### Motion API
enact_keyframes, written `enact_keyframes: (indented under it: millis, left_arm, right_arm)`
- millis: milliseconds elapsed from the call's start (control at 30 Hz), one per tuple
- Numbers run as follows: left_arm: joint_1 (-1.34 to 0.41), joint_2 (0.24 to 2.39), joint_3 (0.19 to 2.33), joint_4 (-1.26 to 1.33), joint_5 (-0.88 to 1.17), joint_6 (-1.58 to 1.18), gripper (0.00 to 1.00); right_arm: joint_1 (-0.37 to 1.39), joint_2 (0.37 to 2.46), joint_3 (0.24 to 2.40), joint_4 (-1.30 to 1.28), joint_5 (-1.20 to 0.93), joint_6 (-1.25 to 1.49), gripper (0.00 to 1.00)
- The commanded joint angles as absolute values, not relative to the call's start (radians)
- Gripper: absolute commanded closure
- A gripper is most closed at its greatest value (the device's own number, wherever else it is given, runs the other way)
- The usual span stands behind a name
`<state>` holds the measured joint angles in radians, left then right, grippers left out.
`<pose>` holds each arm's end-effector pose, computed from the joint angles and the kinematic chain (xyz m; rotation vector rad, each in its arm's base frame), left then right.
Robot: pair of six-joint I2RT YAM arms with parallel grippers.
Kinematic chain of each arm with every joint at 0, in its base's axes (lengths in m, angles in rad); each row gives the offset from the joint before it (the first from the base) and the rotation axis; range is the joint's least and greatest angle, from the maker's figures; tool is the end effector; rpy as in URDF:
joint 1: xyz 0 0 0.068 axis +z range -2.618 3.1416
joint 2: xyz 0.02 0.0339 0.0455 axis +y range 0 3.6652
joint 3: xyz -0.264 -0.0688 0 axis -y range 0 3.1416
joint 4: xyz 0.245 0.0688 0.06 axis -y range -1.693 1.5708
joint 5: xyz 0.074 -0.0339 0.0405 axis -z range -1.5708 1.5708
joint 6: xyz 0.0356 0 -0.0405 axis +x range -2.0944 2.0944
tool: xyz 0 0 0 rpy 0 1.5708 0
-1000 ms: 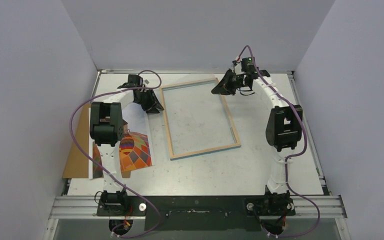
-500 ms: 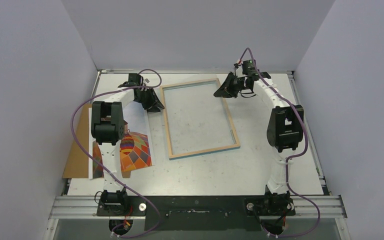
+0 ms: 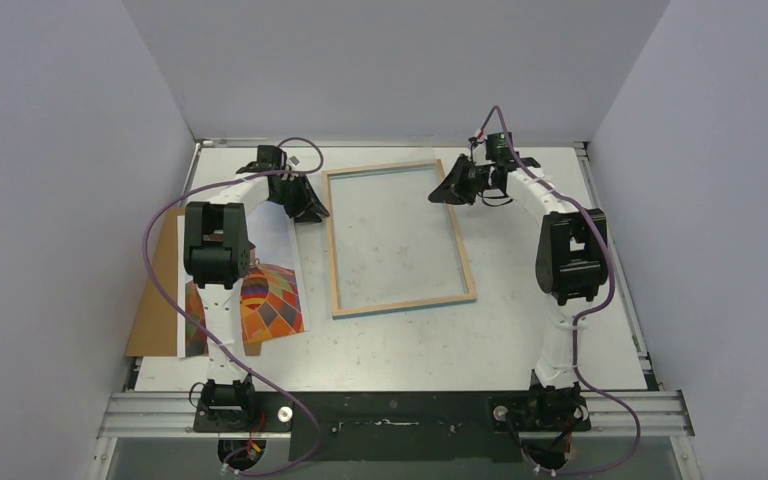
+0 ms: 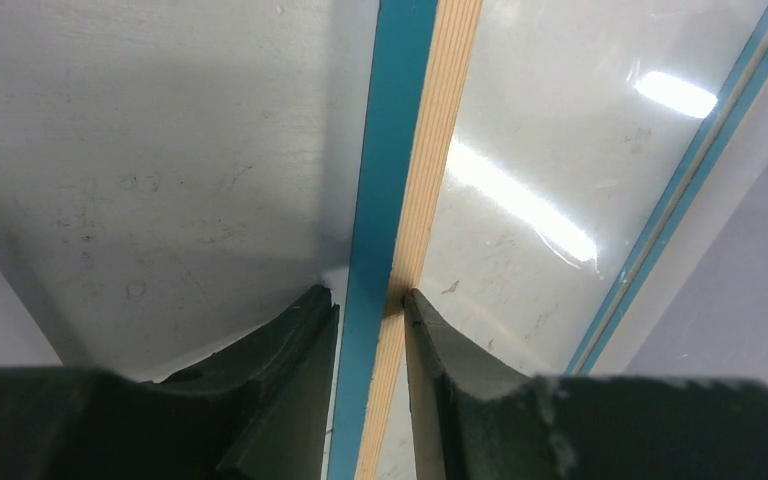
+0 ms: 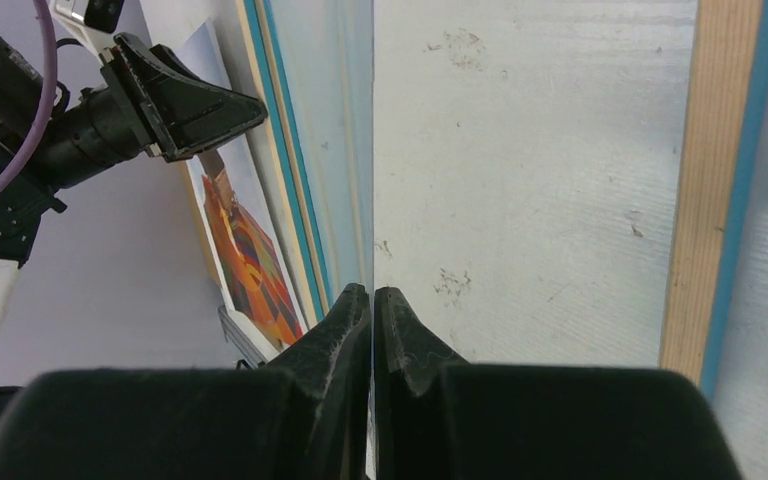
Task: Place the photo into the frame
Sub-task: Place the photo frame item in the photo frame.
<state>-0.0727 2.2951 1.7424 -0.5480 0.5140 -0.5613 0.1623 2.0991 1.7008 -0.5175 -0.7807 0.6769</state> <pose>0.4800 -0.0525 0.1401 -0.4922 2.6827 -0.8829 0.4525 0.0995 0.2230 0.3044 2.5583 1.3119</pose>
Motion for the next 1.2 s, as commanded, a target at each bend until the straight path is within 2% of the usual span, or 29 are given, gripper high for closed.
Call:
enact_keyframes:
  millis: [0, 267, 467, 633, 833, 1033, 1167]
  left_arm:
    - [-0.072, 2.342, 1.771, -0.556, 0.463, -0.539, 0.71]
    - [-0.072, 2.353, 1.781, -0.563, 0.467, -0.539, 0.71]
    - [-0.072, 2.354, 1.78, -0.57, 0.457, -0.537, 0.71]
    - [-0.072, 2.36, 1.786, -0.578, 0.447, -0.54, 0.72]
    - [-0.072, 2.364, 1.791, -0.58, 0.443, -0.542, 0.74]
    - [-0.072, 2.372, 1.797, -0.581, 0.445, -0.546, 0.75]
    - [-0.072, 2.377, 1.801, -0.583, 0.443, -0.545, 0.75]
  right_arm:
    - [0.173, 2.006, 1.632, -0.316, -0.89, 0.748, 1.0]
    - [0.167, 2.001, 1.583, -0.235, -0.904, 0.8, 1.0]
    - [0.145, 1.945, 1.475, 0.083, -0.963, 0.996, 1.0]
    - [0.138, 1.932, 1.418, 0.231, -0.983, 1.076, 1.0]
    - [0.146, 1.938, 1.404, 0.207, -0.983, 1.048, 1.0]
    - [0.153, 1.945, 1.449, -0.008, -0.978, 0.875, 1.0]
    - [0.157, 1.936, 1.44, -0.008, -0.991, 0.885, 1.0]
